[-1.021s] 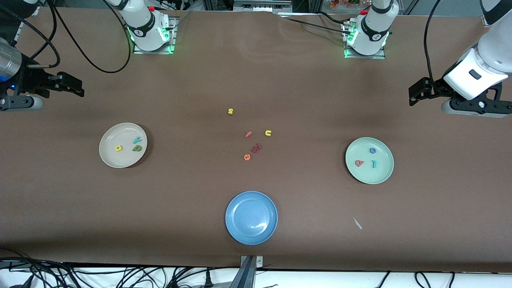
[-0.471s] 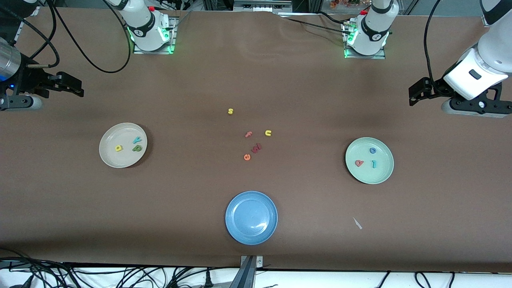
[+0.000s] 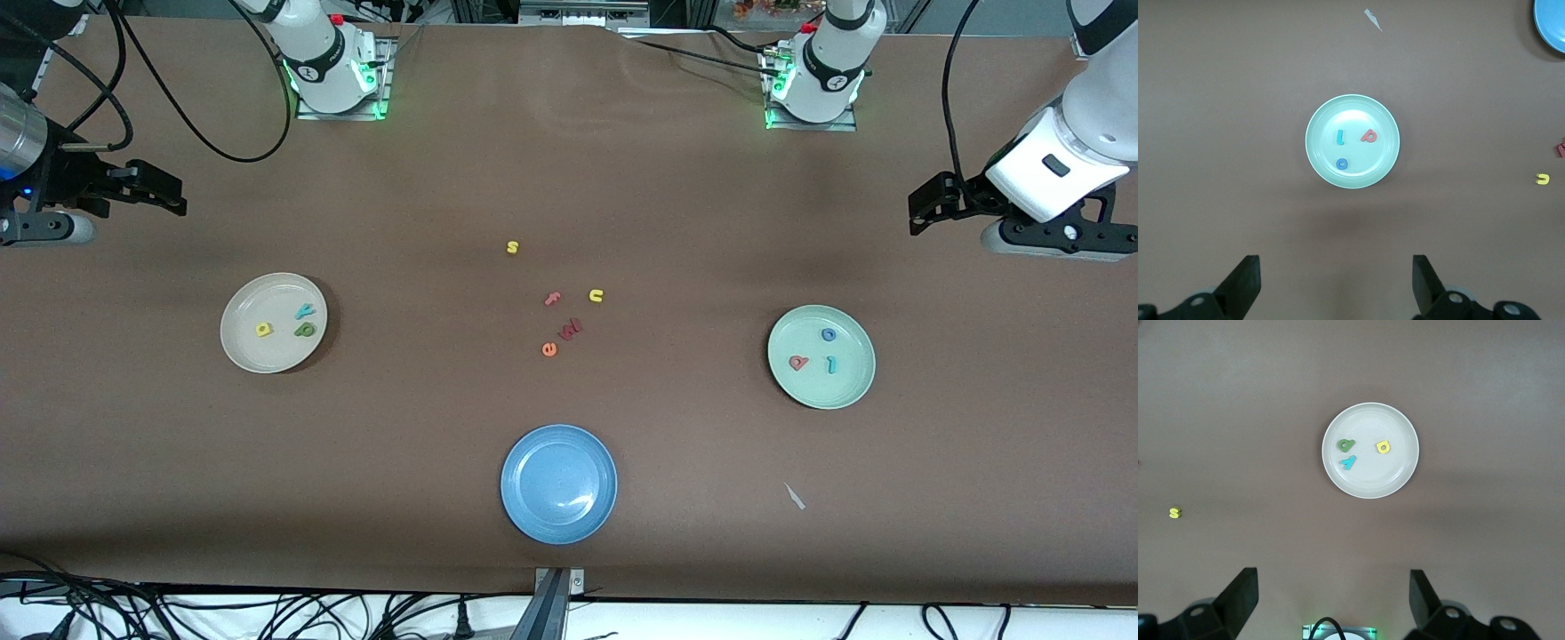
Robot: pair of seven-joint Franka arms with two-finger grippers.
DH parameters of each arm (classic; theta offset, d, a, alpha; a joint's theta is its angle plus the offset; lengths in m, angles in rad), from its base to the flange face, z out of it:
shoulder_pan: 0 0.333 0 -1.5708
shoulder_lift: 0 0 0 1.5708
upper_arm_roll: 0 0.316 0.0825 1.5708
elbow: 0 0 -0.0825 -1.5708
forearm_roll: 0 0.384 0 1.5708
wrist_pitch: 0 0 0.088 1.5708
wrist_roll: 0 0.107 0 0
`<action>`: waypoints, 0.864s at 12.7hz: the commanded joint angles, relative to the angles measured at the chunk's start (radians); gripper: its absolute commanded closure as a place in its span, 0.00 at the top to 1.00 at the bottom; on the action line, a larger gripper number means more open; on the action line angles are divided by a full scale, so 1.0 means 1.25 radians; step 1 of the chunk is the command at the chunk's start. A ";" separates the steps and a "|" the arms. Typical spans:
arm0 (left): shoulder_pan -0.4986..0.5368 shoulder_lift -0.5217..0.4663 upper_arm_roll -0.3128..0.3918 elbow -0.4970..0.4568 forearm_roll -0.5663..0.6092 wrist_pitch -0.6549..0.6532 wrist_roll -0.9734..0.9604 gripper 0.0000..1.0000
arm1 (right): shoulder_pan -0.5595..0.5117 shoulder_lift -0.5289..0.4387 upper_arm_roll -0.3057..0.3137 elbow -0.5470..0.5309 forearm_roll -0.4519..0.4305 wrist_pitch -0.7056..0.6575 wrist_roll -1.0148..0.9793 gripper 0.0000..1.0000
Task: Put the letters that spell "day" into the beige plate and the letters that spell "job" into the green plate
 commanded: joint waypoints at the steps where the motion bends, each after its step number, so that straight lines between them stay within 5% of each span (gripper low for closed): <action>1: 0.000 0.000 0.000 0.008 -0.008 -0.006 0.002 1.00 | -0.001 0.008 0.006 0.018 -0.008 -0.007 0.011 1.00; 11: 0.000 0.000 0.000 0.008 -0.008 -0.006 0.002 1.00 | 0.001 0.008 0.006 0.018 -0.009 -0.013 0.016 1.00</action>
